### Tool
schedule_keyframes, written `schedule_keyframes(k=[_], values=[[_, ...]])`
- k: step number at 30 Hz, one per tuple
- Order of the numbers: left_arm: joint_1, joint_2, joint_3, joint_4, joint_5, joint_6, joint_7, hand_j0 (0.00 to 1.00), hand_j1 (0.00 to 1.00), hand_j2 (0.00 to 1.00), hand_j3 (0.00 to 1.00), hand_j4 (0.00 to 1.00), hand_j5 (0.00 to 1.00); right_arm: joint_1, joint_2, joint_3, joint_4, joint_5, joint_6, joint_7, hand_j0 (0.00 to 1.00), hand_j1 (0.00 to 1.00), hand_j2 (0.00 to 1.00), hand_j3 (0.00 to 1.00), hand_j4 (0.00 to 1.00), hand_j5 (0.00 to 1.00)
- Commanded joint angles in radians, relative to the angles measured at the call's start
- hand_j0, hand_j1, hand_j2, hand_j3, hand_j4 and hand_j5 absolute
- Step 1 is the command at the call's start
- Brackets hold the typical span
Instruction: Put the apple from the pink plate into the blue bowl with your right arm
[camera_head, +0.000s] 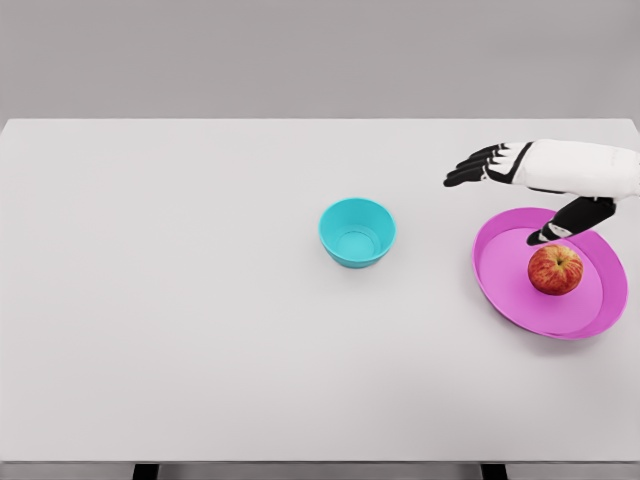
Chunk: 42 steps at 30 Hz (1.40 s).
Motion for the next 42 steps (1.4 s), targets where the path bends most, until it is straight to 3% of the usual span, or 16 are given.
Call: schedule_keyframes(k=[1,5,7,12,14,18,21,30,35,38,42], values=[[0.0,0.0,0.0,0.0,0.0,0.0,0.0,1.0,1.0,1.0,1.0,1.0,1.0,0.0,-0.002,-0.002,0.001,-0.002,0.009,0.005,1.0,1.0,1.0,1.0,1.0,1.0],[0.0,0.0,0.0,0.0,0.0,0.0,0.0,1.0,1.0,1.0,1.0,1.0,1.0,0.011,-0.143,0.011,0.0,0.0,-0.054,0.014,1.0,1.0,1.0,1.0,1.0,1.0],[0.0,0.0,0.0,0.0,0.0,0.0,0.0,1.0,1.0,1.0,1.0,1.0,1.0,0.011,-0.227,0.064,0.001,0.0,-0.054,0.009,1.0,1.0,1.0,1.0,1.0,1.0],[0.0,0.0,0.0,0.0,0.0,0.0,0.0,1.0,1.0,1.0,1.0,1.0,1.0,0.012,-0.186,0.132,0.001,0.029,-0.024,-0.008,1.0,1.0,1.0,1.0,1.0,1.0],[0.0,0.0,0.0,0.0,0.0,0.0,0.0,1.0,1.0,1.0,1.0,1.0,1.0,0.012,-0.126,0.143,0.01,0.147,0.012,-0.092,1.0,1.0,1.0,1.0,1.0,1.0],[0.0,0.0,0.0,0.0,0.0,0.0,0.0,1.0,1.0,1.0,1.0,1.0,1.0,0.014,-0.12,0.182,0.049,0.182,-0.001,-0.149,1.0,1.0,1.0,1.0,1.0,1.0],[0.0,0.0,0.0,0.0,0.0,0.0,0.0,1.0,1.0,1.0,1.0,1.0,1.0,0.014,-0.129,0.202,0.096,0.182,-0.054,-0.149,1.0,1.0,1.0,1.0,1.0,1.0],[0.0,0.0,0.0,0.0,0.0,0.0,0.0,1.0,1.0,1.0,1.0,1.0,1.0,0.023,-0.151,0.252,0.121,0.176,-0.054,-0.137,1.0,1.0,1.0,1.0,1.0,1.0],[0.0,0.0,0.0,0.0,0.0,0.0,0.0,1.0,1.0,1.0,1.0,1.0,1.0,0.023,-0.132,0.259,0.181,0.185,-0.054,-0.137,1.0,1.0,1.0,1.0,1.0,1.0],[0.0,0.0,0.0,0.0,0.0,0.0,0.0,1.0,1.0,1.0,1.0,1.0,1.0,0.023,-0.074,0.259,0.234,0.234,-0.054,-0.146,1.0,1.0,1.0,1.0,1.0,1.0],[0.0,0.0,0.0,0.0,0.002,0.0,0.0,1.0,1.0,1.0,1.0,1.0,1.0,0.023,-0.066,0.258,0.245,0.239,-0.054,-0.149,1.0,1.0,1.0,1.0,1.0,1.0]])
